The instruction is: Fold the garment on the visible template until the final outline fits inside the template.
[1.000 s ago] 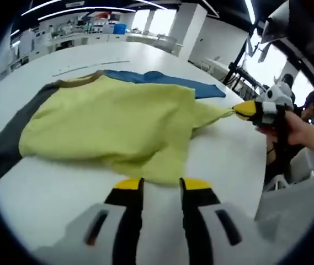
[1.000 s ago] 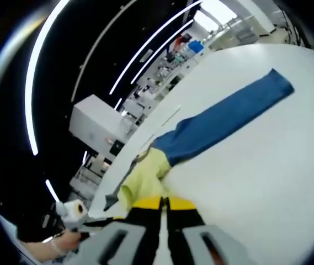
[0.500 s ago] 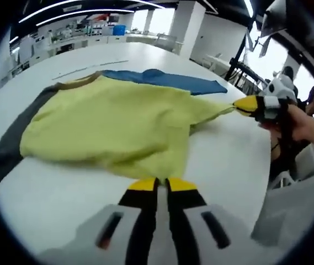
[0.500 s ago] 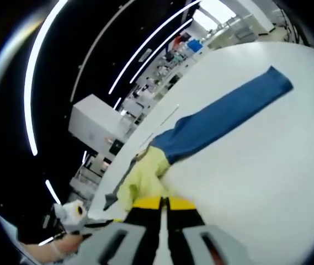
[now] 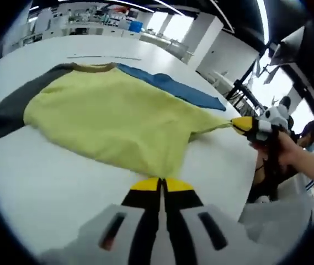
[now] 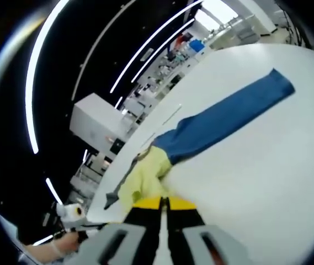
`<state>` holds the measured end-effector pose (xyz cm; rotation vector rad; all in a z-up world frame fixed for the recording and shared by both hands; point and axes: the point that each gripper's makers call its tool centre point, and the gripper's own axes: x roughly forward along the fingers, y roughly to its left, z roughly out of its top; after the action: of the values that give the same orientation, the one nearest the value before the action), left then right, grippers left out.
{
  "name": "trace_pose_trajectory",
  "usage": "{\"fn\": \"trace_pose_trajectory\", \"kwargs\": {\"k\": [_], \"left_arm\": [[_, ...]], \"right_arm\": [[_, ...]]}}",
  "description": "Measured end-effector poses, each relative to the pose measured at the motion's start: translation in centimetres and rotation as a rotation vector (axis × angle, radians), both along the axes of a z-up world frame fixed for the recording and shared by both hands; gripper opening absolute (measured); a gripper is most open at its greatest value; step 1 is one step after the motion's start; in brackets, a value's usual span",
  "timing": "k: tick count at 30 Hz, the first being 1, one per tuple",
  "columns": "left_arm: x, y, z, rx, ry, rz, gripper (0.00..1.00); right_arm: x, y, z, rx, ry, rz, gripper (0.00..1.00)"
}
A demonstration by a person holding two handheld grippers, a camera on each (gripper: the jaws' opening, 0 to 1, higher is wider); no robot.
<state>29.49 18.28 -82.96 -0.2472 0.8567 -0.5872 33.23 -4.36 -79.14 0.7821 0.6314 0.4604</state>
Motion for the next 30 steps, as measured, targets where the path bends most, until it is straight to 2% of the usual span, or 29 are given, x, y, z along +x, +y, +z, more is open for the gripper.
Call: {"fn": "trace_pose_trajectory", "kwargs": {"k": [5,16,20,21,30], "left_arm": [[-1.2,4.3,-0.5,0.047,0.022,0.043,0.00],[-4.4,11.2,-0.7,0.122,0.085,0.103,0.00],[-5.6,12.2,-0.7,0.142,0.108,0.113,0.00],[-5.9,13.2,-0.8,0.147,0.115,0.116,0.00],[-7.5,15.4,-1.1,0.161,0.166,0.144,0.00]], "right_arm": [[-0.4,0.0,-0.1,-0.003,0.005,0.013,0.00],[-2.8,0.4,-0.6,-0.015,0.032,0.058,0.00],[-3.8,0.9,-0.9,-0.018,0.046,0.074,0.00],[-4.1,1.0,-1.0,-0.023,0.049,0.080,0.00],[-7.1,1.9,-2.4,-0.073,0.094,0.153,0.00]]}}
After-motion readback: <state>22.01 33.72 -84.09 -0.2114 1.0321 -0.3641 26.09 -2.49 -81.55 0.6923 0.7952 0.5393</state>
